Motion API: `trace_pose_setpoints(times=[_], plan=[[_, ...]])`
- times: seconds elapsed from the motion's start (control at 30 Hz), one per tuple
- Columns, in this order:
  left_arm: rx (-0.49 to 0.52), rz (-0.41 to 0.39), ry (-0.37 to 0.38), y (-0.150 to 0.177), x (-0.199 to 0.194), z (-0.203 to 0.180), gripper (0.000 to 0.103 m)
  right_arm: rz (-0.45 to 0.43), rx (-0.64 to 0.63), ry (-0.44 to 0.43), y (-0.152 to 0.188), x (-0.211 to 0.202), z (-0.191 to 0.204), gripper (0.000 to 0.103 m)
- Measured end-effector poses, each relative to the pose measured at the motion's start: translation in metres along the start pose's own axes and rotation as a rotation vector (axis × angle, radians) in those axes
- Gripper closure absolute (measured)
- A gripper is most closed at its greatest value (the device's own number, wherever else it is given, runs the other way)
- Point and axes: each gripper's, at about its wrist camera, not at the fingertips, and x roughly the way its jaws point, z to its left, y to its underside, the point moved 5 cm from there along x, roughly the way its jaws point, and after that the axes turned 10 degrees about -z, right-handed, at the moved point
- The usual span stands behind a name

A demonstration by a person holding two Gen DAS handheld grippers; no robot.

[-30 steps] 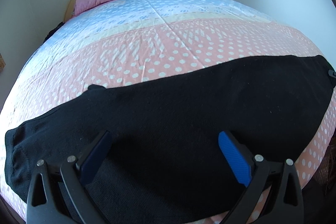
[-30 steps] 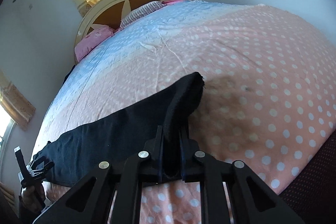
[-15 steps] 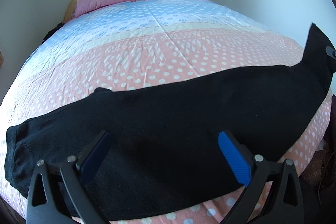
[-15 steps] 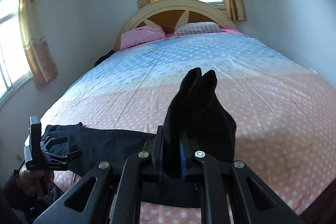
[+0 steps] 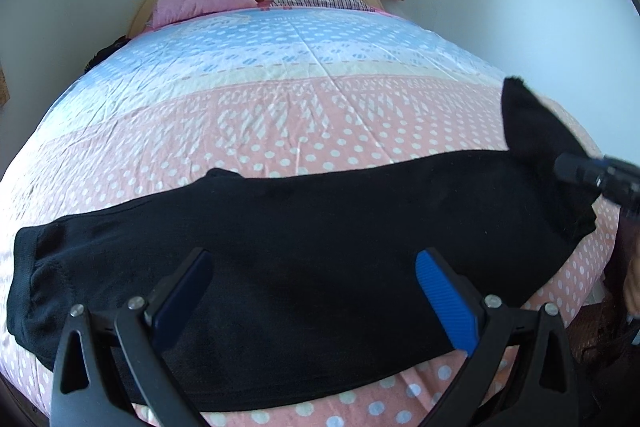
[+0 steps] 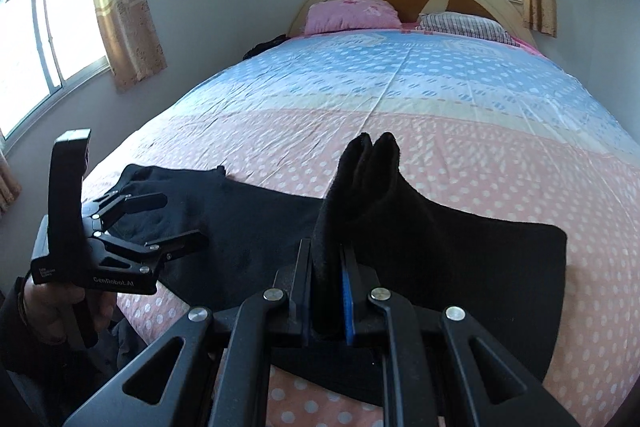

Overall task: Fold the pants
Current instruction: 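Grasp the pants leg end with the right gripper and lift it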

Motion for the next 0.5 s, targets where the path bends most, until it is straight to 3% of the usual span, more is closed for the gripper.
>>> trace_pose_setpoints(times=[0.2, 0.3, 0.37, 0.43, 0.5], plan=[[-0.017, 0.015, 0.006, 0.003, 0.005, 0.004, 0.0, 0.143, -0.024, -0.038, 0.036, 0.043, 0.008, 0.09], [-0.012, 0.024, 0.022, 0.003, 0.008, 0.0, 0.0, 0.157, -0.034, -0.084, 0.041, 0.037, 0.01, 0.084], [-0.005, 0.027, 0.039, 0.002, 0.009, -0.004, 0.0, 0.144, -0.052, -0.145, 0.038, 0.02, 0.014, 0.071], [-0.001, 0.032, 0.062, 0.0, 0.011, -0.01, 0.0, 0.102, -0.07, -0.171, 0.034, 0.002, 0.009, 0.069], [0.01, 0.033, 0.081, -0.004, 0.013, -0.019, 0.0, 0.056, -0.061, -0.136, 0.032, -0.012, -0.008, 0.069]])
